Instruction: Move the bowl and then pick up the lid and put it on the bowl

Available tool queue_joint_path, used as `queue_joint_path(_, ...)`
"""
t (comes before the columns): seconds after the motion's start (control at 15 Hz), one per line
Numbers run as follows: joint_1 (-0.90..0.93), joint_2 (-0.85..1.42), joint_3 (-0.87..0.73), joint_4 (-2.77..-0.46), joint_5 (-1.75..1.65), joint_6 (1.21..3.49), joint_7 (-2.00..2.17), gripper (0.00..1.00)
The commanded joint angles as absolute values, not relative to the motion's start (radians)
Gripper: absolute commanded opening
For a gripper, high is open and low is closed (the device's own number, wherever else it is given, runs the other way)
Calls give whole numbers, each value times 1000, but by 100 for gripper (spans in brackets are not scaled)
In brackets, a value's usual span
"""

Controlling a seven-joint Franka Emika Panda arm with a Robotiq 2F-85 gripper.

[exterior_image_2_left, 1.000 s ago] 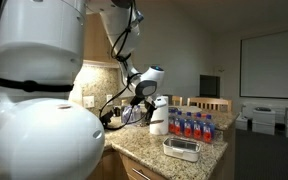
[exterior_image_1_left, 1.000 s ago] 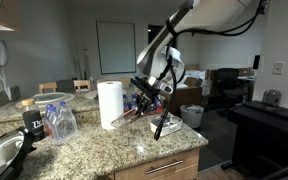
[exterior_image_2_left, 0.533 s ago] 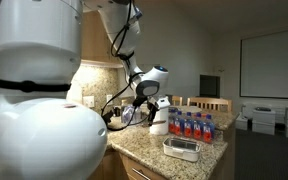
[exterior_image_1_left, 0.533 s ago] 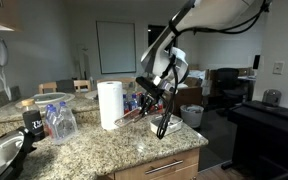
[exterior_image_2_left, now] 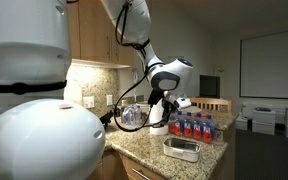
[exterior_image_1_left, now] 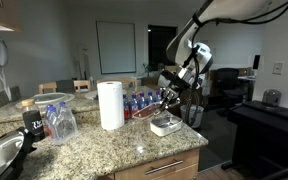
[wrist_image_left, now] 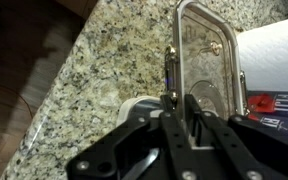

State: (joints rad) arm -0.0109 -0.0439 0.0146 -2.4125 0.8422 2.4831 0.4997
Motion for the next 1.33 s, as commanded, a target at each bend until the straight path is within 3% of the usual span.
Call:
queue_joint_path(0.0, -42, -22, -31, -2399, 812, 2427, 415, 7)
queue_joint_path(1.27, -117, 195, -121, -2265, 816, 2364, 270, 7)
